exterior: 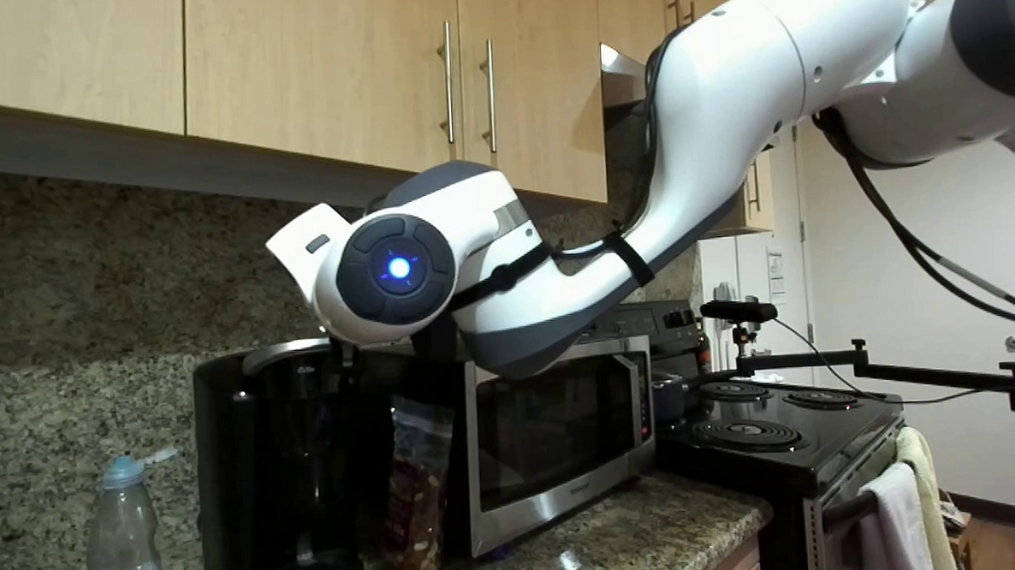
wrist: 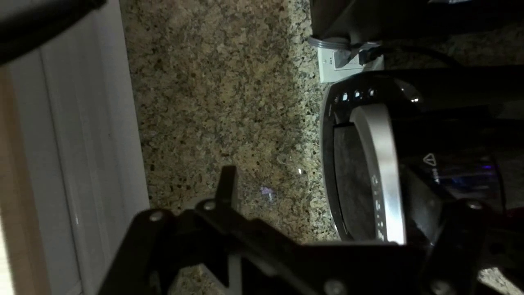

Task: Open the coffee maker machine

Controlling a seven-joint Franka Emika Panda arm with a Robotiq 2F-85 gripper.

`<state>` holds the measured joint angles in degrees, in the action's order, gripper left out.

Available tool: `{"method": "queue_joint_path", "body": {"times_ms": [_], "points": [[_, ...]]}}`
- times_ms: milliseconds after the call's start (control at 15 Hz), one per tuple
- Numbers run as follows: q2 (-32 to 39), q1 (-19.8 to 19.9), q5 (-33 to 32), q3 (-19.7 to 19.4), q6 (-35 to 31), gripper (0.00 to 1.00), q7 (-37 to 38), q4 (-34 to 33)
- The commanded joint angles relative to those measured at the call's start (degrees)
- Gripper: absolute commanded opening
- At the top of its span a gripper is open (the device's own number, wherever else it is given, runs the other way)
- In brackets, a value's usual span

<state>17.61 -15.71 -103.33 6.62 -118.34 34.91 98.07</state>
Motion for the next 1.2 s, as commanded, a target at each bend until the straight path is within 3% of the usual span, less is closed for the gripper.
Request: {"method": "queue_joint_path", "body": {"times_ms": [0, 533, 800, 1133], "points": [[-3.5, 0.0, -4.0, 1.7, 5.5, 1.0, 3.6, 3.9], [-0.9, -0.2, -11.3, 4.0, 10.8, 1.0, 8.3, 5.1], [1.1, 0.7, -5.3, 6.0, 6.8, 1.0, 10.3, 6.0], [2.3, 0.3, -6.3, 6.0, 8.1, 1.0, 9.4, 5.0]]}}
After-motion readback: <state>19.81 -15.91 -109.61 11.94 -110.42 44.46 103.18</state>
